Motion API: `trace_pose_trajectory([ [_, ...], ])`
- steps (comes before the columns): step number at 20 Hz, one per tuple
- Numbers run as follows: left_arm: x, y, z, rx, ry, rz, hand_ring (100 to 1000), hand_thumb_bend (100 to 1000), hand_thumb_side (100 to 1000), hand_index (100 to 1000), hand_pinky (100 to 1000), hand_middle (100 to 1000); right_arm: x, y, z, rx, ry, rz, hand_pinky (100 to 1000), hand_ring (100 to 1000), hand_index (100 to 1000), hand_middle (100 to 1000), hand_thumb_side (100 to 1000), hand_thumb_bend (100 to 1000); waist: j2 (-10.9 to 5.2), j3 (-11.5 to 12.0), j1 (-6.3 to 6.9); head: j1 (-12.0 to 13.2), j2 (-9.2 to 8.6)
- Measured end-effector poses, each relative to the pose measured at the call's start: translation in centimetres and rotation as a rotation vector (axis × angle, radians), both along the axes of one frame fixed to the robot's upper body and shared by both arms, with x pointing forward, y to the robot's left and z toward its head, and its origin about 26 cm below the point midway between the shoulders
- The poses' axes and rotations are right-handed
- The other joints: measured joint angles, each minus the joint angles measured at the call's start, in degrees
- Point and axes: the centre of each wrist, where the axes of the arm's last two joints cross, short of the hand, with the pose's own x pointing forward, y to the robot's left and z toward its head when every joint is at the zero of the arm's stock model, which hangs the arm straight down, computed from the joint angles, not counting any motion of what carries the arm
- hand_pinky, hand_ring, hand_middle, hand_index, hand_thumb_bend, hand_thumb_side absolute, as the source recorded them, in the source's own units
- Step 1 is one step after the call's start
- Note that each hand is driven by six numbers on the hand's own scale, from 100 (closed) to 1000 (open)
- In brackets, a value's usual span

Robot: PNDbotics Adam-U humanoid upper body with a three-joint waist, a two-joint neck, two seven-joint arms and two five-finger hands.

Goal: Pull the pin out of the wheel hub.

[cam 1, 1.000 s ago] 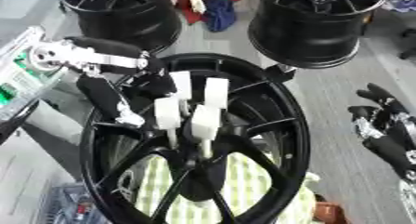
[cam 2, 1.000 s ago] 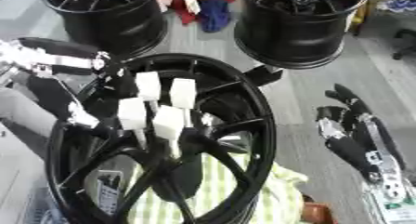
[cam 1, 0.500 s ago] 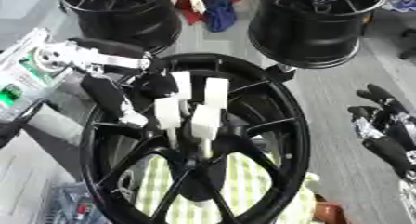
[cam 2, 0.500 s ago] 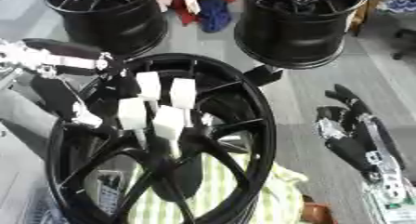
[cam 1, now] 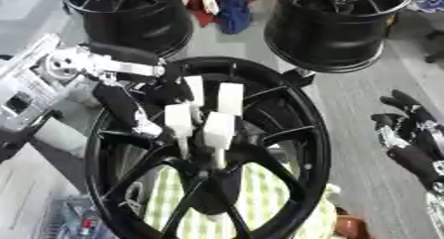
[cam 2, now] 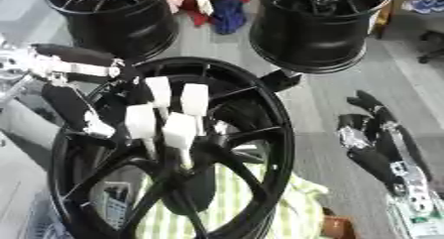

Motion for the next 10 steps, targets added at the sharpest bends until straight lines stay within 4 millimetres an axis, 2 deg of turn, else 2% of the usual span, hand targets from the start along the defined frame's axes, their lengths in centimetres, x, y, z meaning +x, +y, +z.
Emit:
trace_pose_trajectory([
  [10, 0.18, -0.45, -0.60, 0.013, -0.008, 0.006, 714, 418, 436, 854, 548, 746, 0.00, 0.00, 0.00, 0.000, 0.000, 0.000, 822, 748, 954, 860, 281, 100, 0.00, 0.0, 0.00, 0.0, 0.00],
])
